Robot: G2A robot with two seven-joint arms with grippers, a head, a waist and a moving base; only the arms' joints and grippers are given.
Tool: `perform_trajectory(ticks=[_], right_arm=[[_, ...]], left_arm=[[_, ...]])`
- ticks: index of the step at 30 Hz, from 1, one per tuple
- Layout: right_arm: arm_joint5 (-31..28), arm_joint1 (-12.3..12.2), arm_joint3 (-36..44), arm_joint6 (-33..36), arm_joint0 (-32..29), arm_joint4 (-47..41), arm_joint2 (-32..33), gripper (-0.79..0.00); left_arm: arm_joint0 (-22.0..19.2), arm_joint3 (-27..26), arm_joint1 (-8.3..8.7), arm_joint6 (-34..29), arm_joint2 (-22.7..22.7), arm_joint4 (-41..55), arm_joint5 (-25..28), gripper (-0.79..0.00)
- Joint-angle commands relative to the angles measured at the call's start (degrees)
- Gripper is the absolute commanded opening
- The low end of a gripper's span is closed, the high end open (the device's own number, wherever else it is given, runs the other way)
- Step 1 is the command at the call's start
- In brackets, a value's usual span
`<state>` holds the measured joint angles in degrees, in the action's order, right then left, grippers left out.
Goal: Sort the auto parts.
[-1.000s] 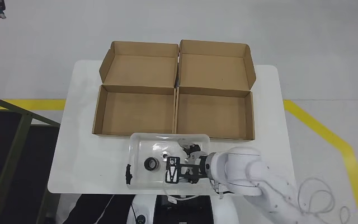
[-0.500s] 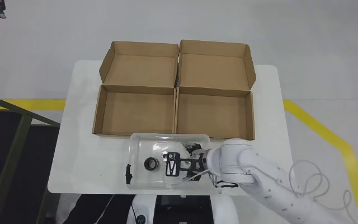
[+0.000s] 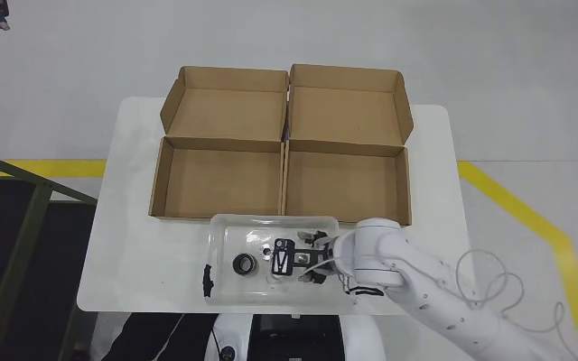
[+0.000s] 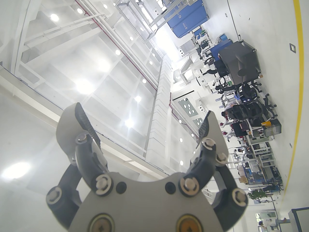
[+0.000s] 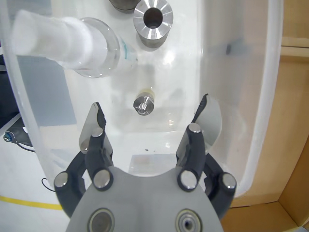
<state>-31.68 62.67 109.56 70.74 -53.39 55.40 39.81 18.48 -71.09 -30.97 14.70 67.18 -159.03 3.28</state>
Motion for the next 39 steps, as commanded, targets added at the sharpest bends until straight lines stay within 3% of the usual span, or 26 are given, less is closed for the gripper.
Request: perform_trajectory(ticks=[1,15,17,25,28,29,30,39], right_arm=[[0.0,0.1,-0.5,-0.4,0.0,0.2,-0.3,-0.132],[0.8,0.8,-3.6,-2.0,1.1,2.5,-2.3,-0.289],[0.9,0.9,-3.8,-2.0,1.2,2.5,-2.4,-0.394],[0.8,1.0,-3.3,-1.0,1.3,3.1,-2.8,-0.505],[0.8,1.0,-2.5,-0.2,1.2,3.4,-2.8,-0.619],[0.7,0.9,-2.1,0.0,1.1,3.3,-2.8,-0.739],[0.6,0.9,-1.8,0.2,1.1,3.4,-2.7,-0.785],[0.2,0.2,2.8,1.5,-0.3,3.5,-1.1,-0.785]], left_arm=[[0.0,0.0,0.0,0.0,0.0,0.0,0.0,0.0],[0.0,0.0,0.0,0.0,0.0,0.0,0.0,0.0],[0.0,0.0,0.0,0.0,0.0,0.0,0.0,0.0],[0.0,0.0,0.0,0.0,0.0,0.0,0.0,0.0],[0.0,0.0,0.0,0.0,0.0,0.0,0.0,0.0],[0.0,0.0,0.0,0.0,0.0,0.0,0.0,0.0],[0.0,0.0,0.0,0.0,0.0,0.0,0.0,0.0],[0.0,0.0,0.0,0.0,0.0,0.0,0.0,0.0]])
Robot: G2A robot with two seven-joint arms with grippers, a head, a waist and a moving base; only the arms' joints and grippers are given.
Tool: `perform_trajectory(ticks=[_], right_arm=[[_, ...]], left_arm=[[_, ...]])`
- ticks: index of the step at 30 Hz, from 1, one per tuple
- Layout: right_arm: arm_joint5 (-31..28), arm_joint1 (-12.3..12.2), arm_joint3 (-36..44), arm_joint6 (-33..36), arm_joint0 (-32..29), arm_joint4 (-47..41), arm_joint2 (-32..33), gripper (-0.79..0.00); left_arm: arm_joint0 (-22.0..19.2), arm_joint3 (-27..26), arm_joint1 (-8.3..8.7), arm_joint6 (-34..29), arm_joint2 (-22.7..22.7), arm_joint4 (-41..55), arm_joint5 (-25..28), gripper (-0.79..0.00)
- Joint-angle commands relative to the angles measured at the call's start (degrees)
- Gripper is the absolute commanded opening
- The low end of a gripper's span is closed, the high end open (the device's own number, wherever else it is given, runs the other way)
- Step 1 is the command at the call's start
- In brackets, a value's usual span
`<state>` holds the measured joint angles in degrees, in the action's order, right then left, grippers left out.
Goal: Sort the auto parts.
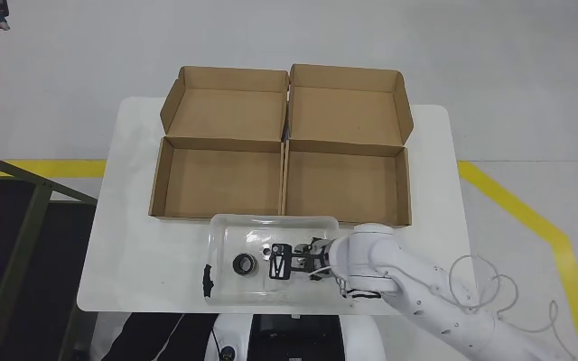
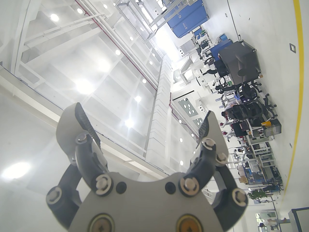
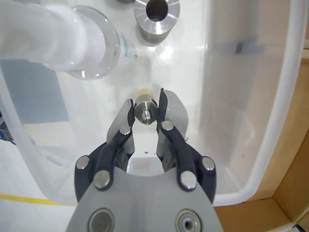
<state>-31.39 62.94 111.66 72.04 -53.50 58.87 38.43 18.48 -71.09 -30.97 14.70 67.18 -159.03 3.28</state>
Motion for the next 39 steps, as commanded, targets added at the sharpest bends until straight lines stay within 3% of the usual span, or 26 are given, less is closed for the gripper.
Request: perform_trajectory(ticks=[1,18,25,39], right_arm=[[0.0,-0.2,1.6,0.3,-0.3,0.1,0.6,-0.785],[-0.4,-4.0,17.6,-0.1,-4.3,-0.9,9.7,-0.785],[1.1,-4.8,21.4,-7.7,-6.2,-3.6,16.6,-0.785],[2.9,-5.1,20.6,-25.1,-6.7,-12.4,27.7,-0.785]], left_arm=[[0.0,0.0,0.0,0.0,0.0,0.0,0.0,0.0],[0.0,0.0,0.0,0.0,0.0,0.0,0.0,0.0],[0.0,0.0,0.0,0.0,0.0,0.0,0.0,0.0],[0.0,0.0,0.0,0.0,0.0,0.0,0.0,0.0]])
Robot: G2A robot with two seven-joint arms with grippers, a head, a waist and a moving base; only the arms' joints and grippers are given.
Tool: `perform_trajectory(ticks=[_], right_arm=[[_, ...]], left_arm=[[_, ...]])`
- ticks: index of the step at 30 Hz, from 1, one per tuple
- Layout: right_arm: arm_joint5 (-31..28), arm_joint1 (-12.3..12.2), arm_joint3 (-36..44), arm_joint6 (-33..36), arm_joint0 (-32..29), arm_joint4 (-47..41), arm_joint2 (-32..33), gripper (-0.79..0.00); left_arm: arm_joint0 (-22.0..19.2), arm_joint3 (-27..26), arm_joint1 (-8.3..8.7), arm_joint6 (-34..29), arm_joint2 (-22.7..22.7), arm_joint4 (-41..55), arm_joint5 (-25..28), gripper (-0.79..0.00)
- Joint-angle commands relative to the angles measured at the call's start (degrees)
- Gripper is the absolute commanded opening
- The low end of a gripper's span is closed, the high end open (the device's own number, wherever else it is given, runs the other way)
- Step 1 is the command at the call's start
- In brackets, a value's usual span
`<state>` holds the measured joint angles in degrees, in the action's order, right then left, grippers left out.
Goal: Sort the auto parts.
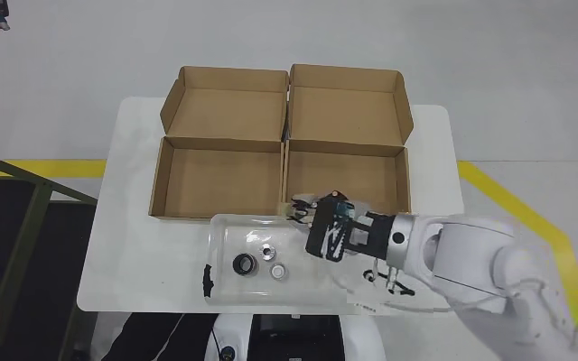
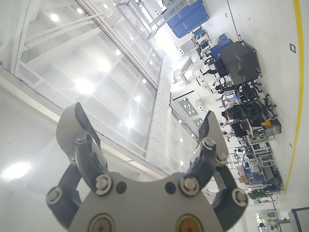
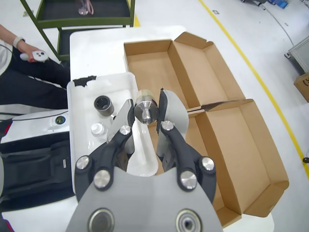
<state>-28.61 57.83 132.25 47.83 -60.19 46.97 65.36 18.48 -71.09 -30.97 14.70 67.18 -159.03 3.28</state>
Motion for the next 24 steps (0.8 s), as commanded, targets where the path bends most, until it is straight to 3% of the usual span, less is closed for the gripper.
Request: perform_trajectory(ticks=[1,13,24], right_arm=[[0.4,0.0,0.0,-1.8,0.0,-1.0,1.5,-0.785],[1.6,-0.1,-4.9,-10.2,0.7,-6.8,8.1,-0.785],[3.2,0.1,-8.5,-7.9,4.0,-3.7,6.1,-0.785]], left_arm=[[0.0,0.0,0.0,0.0,0.0,0.0,0.0,0.0],[0.0,0.0,0.0,0.0,0.0,0.0,0.0,0.0],[0.0,0.0,0.0,0.0,0.0,0.0,0.0,0.0]])
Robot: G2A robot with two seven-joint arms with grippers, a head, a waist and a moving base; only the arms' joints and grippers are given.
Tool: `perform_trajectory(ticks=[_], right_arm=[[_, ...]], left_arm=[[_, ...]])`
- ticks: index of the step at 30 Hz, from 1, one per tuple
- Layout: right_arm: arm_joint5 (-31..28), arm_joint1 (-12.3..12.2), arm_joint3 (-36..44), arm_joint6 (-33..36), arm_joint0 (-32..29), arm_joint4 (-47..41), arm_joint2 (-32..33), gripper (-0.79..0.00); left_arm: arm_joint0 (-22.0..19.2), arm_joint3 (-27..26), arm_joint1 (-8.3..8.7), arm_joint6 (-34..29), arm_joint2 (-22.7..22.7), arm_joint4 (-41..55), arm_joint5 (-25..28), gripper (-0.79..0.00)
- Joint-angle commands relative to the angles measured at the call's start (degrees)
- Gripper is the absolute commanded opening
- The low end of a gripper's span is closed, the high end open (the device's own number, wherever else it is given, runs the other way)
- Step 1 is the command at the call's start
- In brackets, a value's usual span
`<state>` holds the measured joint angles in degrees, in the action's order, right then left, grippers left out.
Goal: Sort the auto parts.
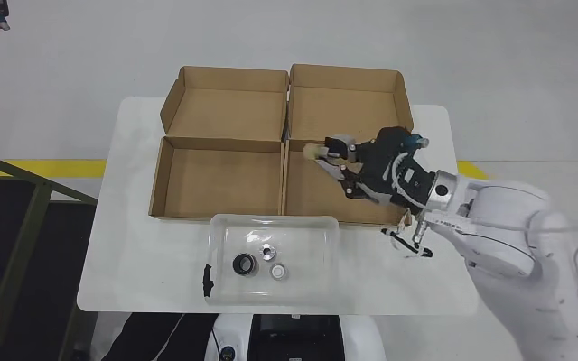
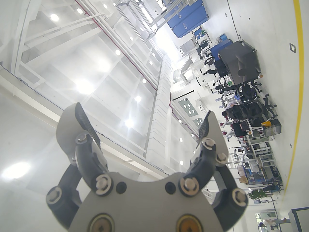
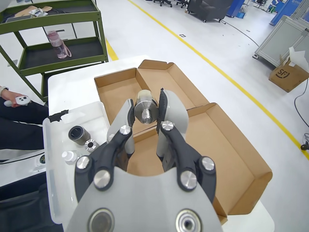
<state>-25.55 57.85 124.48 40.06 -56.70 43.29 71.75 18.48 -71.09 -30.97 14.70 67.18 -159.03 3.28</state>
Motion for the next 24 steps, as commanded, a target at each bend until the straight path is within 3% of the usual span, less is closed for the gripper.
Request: perform_trajectory(ticks=[1,6,24], right_arm=[[0.3,0.1,-1.5,-0.4,1.0,0.0,-0.6,-0.785],[0.6,0.3,-4.1,-1.5,1.4,0.7,-1.7,-0.785],[2.4,1.4,-17.1,9.3,6.0,5.9,-10.8,-0.785]], left_arm=[[0.0,0.0,0.0,0.0,0.0,0.0,0.0,0.0],[0.0,0.0,0.0,0.0,0.0,0.0,0.0,0.0],[0.0,0.0,0.0,0.0,0.0,0.0,0.0,0.0]])
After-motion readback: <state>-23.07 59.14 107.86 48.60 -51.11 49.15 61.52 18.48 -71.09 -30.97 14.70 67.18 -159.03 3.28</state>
